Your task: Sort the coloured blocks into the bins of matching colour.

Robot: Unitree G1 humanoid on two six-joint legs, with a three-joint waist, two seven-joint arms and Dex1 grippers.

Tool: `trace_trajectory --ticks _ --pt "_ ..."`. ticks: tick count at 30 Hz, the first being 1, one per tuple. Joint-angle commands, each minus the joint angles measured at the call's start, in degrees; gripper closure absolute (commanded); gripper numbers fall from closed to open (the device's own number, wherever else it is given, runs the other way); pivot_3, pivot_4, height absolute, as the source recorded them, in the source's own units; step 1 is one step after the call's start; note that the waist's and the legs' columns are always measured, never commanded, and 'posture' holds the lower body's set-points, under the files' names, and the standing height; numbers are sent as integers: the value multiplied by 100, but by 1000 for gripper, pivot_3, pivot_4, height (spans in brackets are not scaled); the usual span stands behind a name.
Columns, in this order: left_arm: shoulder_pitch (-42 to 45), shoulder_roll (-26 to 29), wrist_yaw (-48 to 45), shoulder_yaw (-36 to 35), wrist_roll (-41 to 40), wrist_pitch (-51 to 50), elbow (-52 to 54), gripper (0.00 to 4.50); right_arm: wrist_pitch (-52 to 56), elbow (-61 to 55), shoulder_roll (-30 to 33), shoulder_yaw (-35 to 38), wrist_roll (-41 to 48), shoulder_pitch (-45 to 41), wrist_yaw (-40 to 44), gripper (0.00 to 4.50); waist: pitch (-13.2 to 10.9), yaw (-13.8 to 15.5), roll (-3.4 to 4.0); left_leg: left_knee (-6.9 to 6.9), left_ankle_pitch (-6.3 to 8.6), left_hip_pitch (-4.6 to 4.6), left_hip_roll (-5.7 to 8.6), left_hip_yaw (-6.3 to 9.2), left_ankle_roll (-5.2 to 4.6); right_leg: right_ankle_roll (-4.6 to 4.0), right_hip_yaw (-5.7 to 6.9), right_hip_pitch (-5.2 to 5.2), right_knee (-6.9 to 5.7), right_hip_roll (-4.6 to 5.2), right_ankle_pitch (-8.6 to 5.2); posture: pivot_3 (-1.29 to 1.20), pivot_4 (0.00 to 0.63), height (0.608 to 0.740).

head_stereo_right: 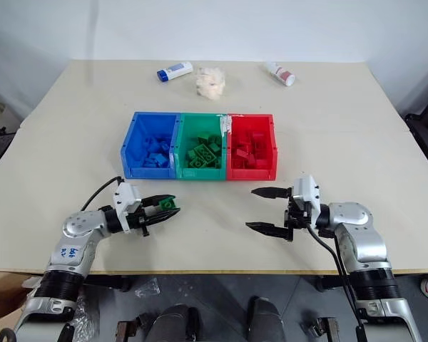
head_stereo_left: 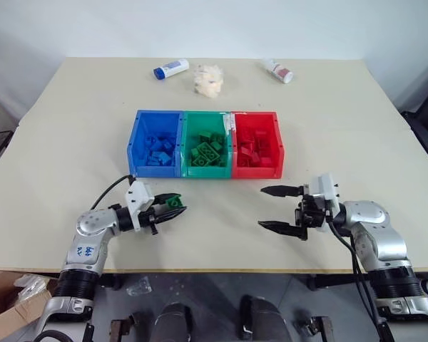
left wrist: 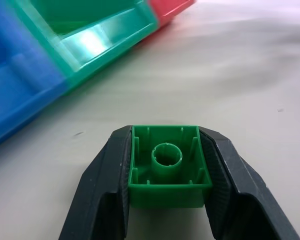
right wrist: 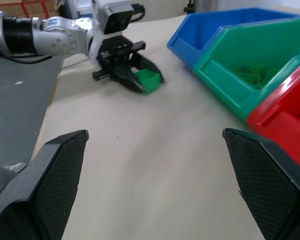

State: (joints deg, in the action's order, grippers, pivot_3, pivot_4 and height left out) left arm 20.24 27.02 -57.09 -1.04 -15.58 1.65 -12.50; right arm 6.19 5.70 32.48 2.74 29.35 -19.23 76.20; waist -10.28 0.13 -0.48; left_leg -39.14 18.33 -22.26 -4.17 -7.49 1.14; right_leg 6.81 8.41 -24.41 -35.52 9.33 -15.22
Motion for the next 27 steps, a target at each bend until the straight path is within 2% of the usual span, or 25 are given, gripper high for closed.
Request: trace_trajectory --ticks 1,5,11,13,16,18,21,25,27 --pt "415 -125 368 45 -22 -309 493 3013 88 -303 11 422 313 33 -315 0 0 -3 0 -1 0 0 0 0 0 0 0 0 0 0 0 0 150 740" --pt "1165 -293 720 160 255 -349 91 3013 170 -353 51 670 354 107 -628 0 0 -11 0 -2 -1 1 0 0 0 1 0 0 -1 -1 0 0 150 740" --pt "2862 -856 1010 250 599 409 -1871 3013 120 -429 67 888 403 132 -826 0 -3 2 -5 -2 -4 -6 6 -1 -5 10 1 1 14 -1 6 0 150 740" --pt "3168 -958 1106 231 702 656 -2429 2276 100 -459 49 893 409 122 -882 0 -3 -16 -5 1 -3 -6 7 -1 -5 12 1 2 18 -1 7 0 150 740" --pt "3507 -1057 1032 254 817 980 -3144 1478 114 -559 43 903 442 86 -976 0 -3 -45 -5 13 -3 -5 7 -4 -5 13 1 1 27 -2 7 0 150 740" --pt "3606 -1060 940 231 821 1090 -3343 779 125 -583 75 906 451 68 -989 0 -3 -40 -6 13 -3 -5 7 -4 -5 13 1 0 27 -2 7 0 150 740" --pt "3562 -919 740 138 730 1172 -3281 19 128 -511 153 916 457 -5 -953 0 -4 -33 -6 7 -4 -7 7 -4 -5 15 0 0 27 -2 8 0 150 740" --pt "3204 -562 243 -7 426 812 -2597 19 120 -232 286 858 389 -283 -776 0 -3 -58 -6 7 -3 -6 7 -4 -5 15 -1 -1 24 -2 8 0 150 740" --pt "2742 -322 18 -243 -17 354 -1777 19 117 -14 382 799 326 -483 -635 0 -3 -78 -6 9 -4 -6 6 -4 -5 15 -2 -2 22 -1 8 0 150 740"
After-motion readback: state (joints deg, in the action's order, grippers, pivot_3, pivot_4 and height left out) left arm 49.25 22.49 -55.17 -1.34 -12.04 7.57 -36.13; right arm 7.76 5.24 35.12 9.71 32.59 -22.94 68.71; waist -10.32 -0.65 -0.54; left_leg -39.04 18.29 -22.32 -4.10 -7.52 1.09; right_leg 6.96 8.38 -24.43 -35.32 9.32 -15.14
